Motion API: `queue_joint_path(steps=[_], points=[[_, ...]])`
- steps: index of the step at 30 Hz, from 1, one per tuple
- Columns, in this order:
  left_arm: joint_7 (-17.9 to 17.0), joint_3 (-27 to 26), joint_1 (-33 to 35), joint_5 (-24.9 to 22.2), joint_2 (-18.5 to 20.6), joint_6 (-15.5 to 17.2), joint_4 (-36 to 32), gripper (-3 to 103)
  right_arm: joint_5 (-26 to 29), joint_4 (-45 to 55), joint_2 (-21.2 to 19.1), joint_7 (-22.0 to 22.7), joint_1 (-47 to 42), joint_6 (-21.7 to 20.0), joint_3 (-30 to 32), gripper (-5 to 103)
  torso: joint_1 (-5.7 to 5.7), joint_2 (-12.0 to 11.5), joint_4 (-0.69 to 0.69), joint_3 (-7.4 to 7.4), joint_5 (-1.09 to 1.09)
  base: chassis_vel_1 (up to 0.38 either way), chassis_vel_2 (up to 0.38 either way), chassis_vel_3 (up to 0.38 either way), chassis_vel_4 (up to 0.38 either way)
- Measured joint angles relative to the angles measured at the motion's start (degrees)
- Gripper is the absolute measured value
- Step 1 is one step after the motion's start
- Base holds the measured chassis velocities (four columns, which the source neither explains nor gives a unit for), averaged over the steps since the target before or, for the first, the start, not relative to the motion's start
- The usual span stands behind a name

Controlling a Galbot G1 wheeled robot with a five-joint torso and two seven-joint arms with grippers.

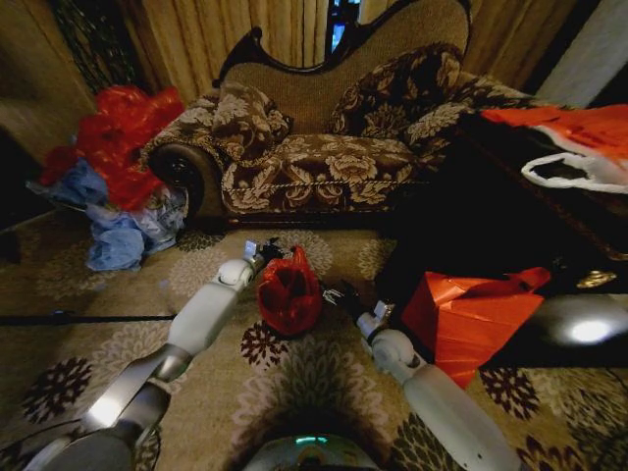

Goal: Place a garbage bag over the trash bin.

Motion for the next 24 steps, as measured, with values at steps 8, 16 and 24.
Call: queue_joint_path(steps=[8, 16, 24], points=[[1.51, -1.15, 1.13, 2.72, 1.82, 3.75, -0.43, 100, 0.04, -0.26, 0.08, -0.46, -0.06, 0.00, 0.06, 100, 0.00, 0.00, 0.00, 0.00, 0.01, 0.000, 0.000, 0.000, 0.000], [-3.09, -3.64, 5.60, -9.35, 6.94, 4.98, -13.84, 100, 4.99, -1.86, 0.67, -3.70, 1.46, -2.01, 2.68, 100, 0.00, -0.01, 0.11, 0.00, 0.05, 0.000, 0.000, 0.000, 0.000], [-8.17, -5.54, 9.98, -16.57, 12.15, 6.44, -25.33, 100, 7.98, -3.74, 1.31, -4.33, 2.98, -3.31, 5.45, 100, 0.00, -0.01, -0.03, 0.00, 0.04, 0.000, 0.000, 0.000, 0.000]])
